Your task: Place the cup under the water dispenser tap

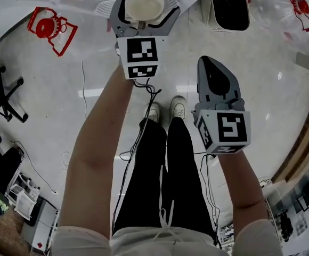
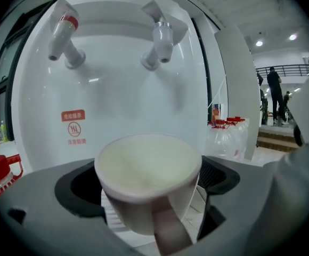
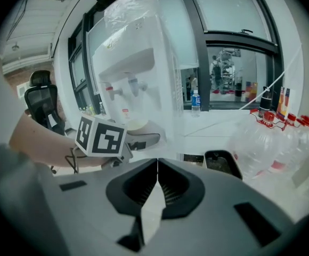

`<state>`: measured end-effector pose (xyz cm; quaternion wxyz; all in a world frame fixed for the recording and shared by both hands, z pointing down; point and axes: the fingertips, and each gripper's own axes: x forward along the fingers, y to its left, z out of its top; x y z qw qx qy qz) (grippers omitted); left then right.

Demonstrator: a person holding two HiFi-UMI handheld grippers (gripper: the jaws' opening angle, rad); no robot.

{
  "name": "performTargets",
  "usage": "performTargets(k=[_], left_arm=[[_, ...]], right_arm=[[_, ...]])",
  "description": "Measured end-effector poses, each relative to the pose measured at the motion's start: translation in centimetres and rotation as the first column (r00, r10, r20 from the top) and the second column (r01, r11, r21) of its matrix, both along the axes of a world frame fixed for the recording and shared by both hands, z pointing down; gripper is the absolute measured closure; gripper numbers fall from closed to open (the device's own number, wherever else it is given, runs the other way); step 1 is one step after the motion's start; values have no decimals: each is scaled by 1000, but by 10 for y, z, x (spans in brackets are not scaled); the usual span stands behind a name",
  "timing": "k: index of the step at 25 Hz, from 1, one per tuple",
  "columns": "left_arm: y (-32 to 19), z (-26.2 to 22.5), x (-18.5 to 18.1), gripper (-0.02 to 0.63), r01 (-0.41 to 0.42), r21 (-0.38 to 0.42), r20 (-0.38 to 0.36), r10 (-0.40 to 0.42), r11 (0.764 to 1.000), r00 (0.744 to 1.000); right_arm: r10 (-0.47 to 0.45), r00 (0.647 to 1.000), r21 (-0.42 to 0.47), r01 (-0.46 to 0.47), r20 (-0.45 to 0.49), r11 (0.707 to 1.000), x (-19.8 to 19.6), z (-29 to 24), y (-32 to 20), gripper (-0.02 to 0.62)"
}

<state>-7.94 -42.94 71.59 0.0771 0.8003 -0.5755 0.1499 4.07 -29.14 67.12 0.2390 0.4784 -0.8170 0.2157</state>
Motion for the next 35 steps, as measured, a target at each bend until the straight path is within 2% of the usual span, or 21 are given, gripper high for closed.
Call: performTargets(k=[3, 6, 10, 14, 16, 17, 18, 19, 20, 22, 24, 27, 31, 35], left_arm=[[7, -13, 1, 81, -7, 23, 3, 7, 1000, 1000], [27, -28, -11, 81, 38, 29, 3, -38, 999, 999], [87, -29, -18, 83, 78, -74, -16, -80, 994, 997], [150, -24, -1, 87, -1, -220, -66, -14, 975, 998], [173, -30, 8, 106, -35, -245, -102, 10, 969, 995], [182, -37, 7, 150, -26, -237, -101, 2, 971, 995], [189, -46, 3, 271, 5, -217, -89, -25, 976, 996], [195, -56, -3, 454, 47, -193, -76, -62, 980, 995], [201, -64, -9, 531, 81, -177, -72, -95, 981, 993], [213, -77, -16, 539, 123, -198, -104, -146, 972, 984], [227, -89, -20, 563, 153, -255, -158, -197, 955, 968], [248, -120, -24, 583, 167, -296, -201, -233, 940, 951], [268, -182, -28, 586, 138, -271, -193, -194, 953, 962], [265, -241, -31, 586, 80, -212, -205, -125, 974, 971]], right_arm=[[13, 1000, -2, -13, 3, 1000, 1, -1, 7, 569], [39, 999, -6, -39, 11, 999, 2, -4, 16, 569], [62, 998, -23, -62, 22, 998, 5, -7, 32, 569], [51, 998, -34, -50, 26, 998, -1, -14, 49, 569], [45, 999, -34, -44, 28, 998, -6, -21, 57, 569], [44, 999, -34, -43, 30, 998, -8, -25, 62, 569], [45, 998, -36, -43, 32, 998, -10, -29, 67, 569], [46, 998, -38, -45, 35, 998, -13, -34, 71, 569], [49, 998, -41, -47, 38, 998, -15, -38, 76, 569], [51, 998, -44, -49, 48, 998, -20, -50, 86, 569], [54, 997, -47, -51, 57, 998, -24, -65, 98, 569], [47, 997, -53, -43, 61, 998, -30, -91, 117, 569], [21, 998, -49, -18, 57, 999, -43, -134, 136, 569], [2, 999, 7, -2, 54, 1000, -52, -182, 132, 569]])
